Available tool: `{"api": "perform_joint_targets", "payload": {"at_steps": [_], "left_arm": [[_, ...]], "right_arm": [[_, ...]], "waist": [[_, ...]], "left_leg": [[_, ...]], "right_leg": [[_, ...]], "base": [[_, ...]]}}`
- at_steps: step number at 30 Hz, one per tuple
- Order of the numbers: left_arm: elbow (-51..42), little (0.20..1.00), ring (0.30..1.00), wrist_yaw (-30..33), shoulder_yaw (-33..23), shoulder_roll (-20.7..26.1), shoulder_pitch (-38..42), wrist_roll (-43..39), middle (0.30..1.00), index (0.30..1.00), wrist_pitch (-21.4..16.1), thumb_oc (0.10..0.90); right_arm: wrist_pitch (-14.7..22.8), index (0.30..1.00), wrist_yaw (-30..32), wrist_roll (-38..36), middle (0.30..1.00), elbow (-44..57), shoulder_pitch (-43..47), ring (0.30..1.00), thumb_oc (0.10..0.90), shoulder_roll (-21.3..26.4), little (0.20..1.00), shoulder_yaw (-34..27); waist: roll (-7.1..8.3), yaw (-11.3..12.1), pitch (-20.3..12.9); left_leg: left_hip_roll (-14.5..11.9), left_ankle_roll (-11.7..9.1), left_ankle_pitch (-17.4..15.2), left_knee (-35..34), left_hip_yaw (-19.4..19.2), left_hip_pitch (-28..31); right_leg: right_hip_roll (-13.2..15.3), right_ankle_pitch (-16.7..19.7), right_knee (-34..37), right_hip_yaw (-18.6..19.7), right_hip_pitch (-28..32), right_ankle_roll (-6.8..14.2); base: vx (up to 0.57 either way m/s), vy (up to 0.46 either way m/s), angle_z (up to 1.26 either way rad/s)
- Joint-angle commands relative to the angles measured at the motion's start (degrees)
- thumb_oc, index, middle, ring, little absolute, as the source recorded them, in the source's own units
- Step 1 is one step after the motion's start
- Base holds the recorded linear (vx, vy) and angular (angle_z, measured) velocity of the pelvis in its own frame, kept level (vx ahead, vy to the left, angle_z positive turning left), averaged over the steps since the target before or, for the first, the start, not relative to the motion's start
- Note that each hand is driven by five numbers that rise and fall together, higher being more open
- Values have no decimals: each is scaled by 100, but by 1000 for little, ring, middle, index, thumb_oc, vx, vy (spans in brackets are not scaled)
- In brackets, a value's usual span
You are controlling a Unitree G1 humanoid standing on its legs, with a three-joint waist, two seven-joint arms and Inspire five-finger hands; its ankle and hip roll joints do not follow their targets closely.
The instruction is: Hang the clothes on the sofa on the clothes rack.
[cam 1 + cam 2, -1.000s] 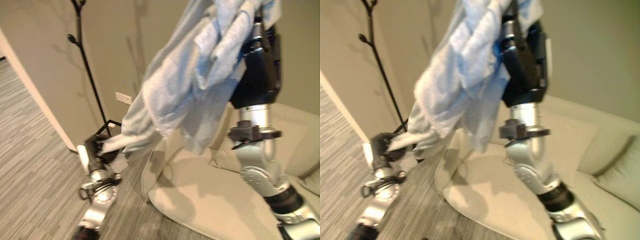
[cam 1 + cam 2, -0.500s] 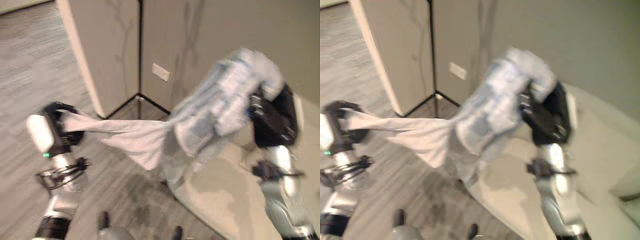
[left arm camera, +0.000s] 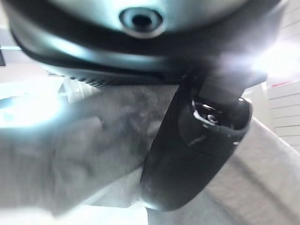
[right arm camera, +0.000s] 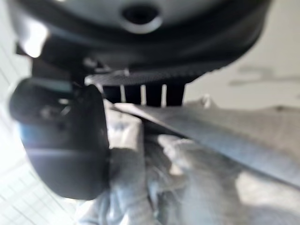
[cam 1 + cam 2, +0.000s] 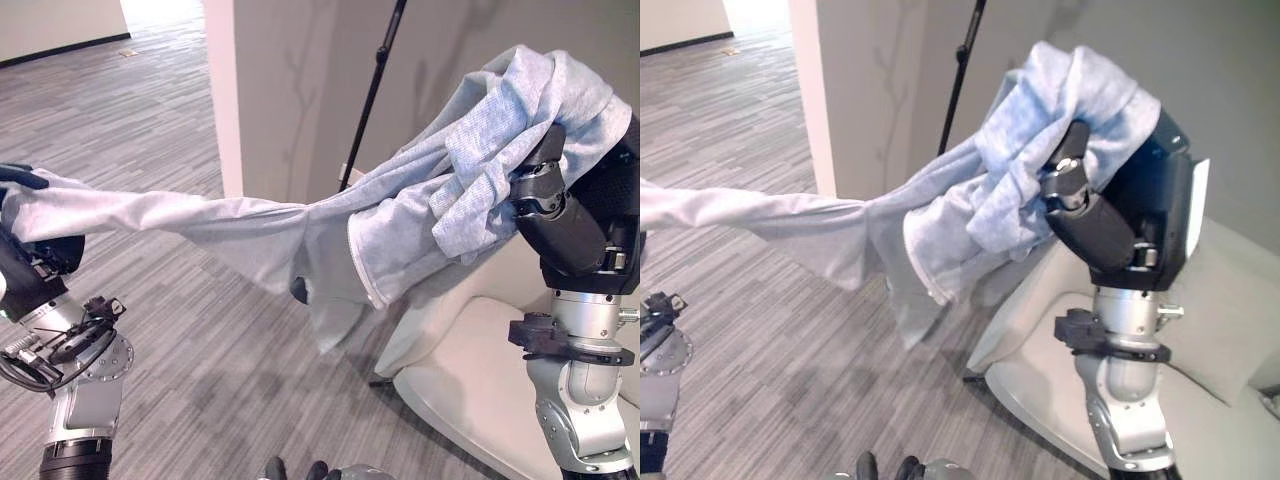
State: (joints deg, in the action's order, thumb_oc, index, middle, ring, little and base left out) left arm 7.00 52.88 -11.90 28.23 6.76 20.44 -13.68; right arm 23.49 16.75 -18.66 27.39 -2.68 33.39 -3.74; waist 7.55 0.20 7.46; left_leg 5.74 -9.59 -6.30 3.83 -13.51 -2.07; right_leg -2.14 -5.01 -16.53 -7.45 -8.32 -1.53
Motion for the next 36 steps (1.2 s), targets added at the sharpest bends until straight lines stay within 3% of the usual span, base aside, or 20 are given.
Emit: {"api": "perform_joint_targets", "payload": {"at_steps": [1,5,10,13,14,16,18,19,22,25,26,27,36], "left_arm": [[-412,300,300,-22,129,556,329,327,300,300,-334,400],[-574,300,300,-244,14,425,203,328,300,300,-365,400],[-650,300,300,-487,197,188,200,33,300,300,-470,400],[-420,300,300,-819,566,-100,182,-724,300,300,-664,400],[-338,300,300,-952,723,-193,197,-1000,300,300,-725,400],[-161,300,300,-1336,1121,-426,108,-1585,300,300,-861,400],[148,300,300,-1617,1520,-548,13,-1891,300,300,-924,400],[212,300,300,-1977,1839,-604,-86,-1990,300,300,-901,400],[404,300,300,-2287,2318,-711,-131,-2173,300,300,-796,400],[505,300,300,-2576,2531,-781,-107,-2421,300,300,-752,400],[561,331,331,-2727,2668,-787,-52,-2537,331,331,-740,420],[629,900,900,-2872,2855,-814,20,-2632,900,900,-699,800],[1268,900,900,-2714,3611,-1311,767,-2741,900,900,-611,800]], "right_arm": [[398,300,398,439,300,-26,530,300,400,25,300,-708],[154,300,500,1114,300,-104,489,300,400,84,300,-755],[51,300,764,1492,300,-307,693,300,400,297,300,-841],[34,300,814,1412,300,-368,1005,300,400,464,300,-709],[13,300,843,1386,300,-398,1154,300,400,507,300,-621],[5,300,835,1243,300,-443,1655,300,400,671,300,-303],[19,300,914,1038,300,-605,2128,300,400,761,300,94],[-17,300,914,1032,300,-656,2217,300,400,833,300,75],[30,300,989,761,300,-718,2527,300,400,793,300,274],[-23,300,986,712,300,-794,2717,300,400,727,300,419],[-46,300,990,706,300,-819,2836,300,400,684,300,514],[-102,300,989,694,300,-823,2965,300,400,627,300,613],[7,300,924,142,300,-525,3296,300,400,258,300,1063]], "waist": [[88,-132,-743],[-49,-124,-1006],[-55,-81,-893],[-63,-46,-757],[-61,-29,-721],[-66,-5,-700],[-48,77,-674],[-44,46,-770],[-43,54,-853],[-45,71,-846],[-45,71,-855],[-50,60,-884],[5,-77,-994]], "left_leg": [[-385,893,458,-692,292,270],[-395,902,327,-559,329,327],[-590,818,-26,834,238,-111],[-711,669,24,1763,340,-517],[-721,651,176,1850,458,-616],[-806,698,128,1360,720,-585],[-794,661,343,567,1123,-431],[-823,668,337,365,1152,-270],[-783,688,285,208,1137,-54],[-747,716,251,114,1120,62],[-729,733,247,36,1087,115],[-690,770,259,-121,1056,201],[-557,909,320,-596,891,503]], "right_leg": [[176,145,1284,-381,662,554],[172,267,1724,-301,958,613],[217,285,1933,-184,1312,505],[191,268,1993,-125,1462,413],[190,297,2011,-98,1435,401],[250,359,2076,-38,1391,464],[280,402,2132,101,1337,527],[264,375,2149,114,1355,543],[298,382,2141,147,1372,548],[312,393,2124,182,1372,567],[329,399,2111,199,1363,587],[364,400,2063,219,1338,612],[461,339,1856,345,1259,716]], "base": [[73,-6,83],[89,-23,10],[20,-84,-19],[-7,-40,-4],[-17,-1,-16],[-13,73,-54],[68,95,-50],[134,81,-44],[83,68,-16],[56,103,-18],[46,121,-1],[60,162,5],[40,90,-1]]}}
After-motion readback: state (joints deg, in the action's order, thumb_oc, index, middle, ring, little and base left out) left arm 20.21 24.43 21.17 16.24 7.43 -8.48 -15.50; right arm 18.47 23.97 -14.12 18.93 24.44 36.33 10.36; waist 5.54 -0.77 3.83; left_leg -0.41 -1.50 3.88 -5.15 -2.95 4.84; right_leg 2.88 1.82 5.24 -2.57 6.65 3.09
